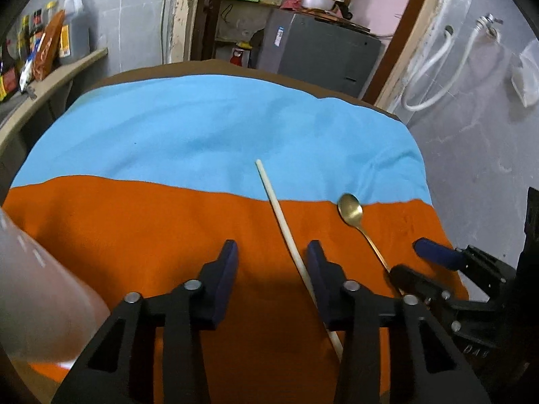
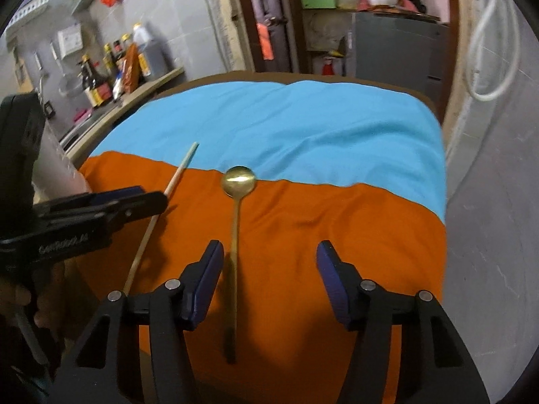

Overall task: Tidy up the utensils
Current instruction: 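Grasp the wooden chopstick with the left gripper while the right gripper grasps the gold spoon, then lift the chopstick and gold spoon and carry both over the caddy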

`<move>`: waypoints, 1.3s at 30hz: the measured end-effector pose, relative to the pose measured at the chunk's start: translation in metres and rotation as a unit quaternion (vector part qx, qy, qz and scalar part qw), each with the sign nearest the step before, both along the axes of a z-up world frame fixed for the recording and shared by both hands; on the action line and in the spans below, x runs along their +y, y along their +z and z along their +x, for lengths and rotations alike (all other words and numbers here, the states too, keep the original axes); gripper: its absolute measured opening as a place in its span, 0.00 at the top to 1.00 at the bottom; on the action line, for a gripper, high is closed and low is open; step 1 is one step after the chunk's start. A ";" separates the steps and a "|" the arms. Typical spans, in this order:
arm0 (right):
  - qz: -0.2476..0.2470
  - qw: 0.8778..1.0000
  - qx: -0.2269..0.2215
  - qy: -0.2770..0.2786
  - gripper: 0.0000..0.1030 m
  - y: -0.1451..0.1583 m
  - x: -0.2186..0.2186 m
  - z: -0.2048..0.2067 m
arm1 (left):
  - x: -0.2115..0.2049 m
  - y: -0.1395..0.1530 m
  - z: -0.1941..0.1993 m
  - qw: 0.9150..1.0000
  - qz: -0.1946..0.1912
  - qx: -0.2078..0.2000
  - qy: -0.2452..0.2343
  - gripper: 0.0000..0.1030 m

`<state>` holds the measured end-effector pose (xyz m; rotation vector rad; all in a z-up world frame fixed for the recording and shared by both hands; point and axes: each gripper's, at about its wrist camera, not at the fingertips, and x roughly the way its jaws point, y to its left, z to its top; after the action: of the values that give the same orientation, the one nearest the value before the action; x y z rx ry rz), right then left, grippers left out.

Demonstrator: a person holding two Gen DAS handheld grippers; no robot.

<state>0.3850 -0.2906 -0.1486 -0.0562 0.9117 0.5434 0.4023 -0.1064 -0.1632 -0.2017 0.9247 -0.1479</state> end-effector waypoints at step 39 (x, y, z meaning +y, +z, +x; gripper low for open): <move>-0.057 0.998 -0.013 0.025 0.75 -0.003 0.057 0.049 | -0.017 0.006 -0.010 0.996 0.072 0.056 -0.008 0.98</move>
<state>0.4335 -0.2335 -0.1513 -0.1887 0.9178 0.5351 0.3920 -0.1233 -0.1575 -0.0693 1.0443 -0.0839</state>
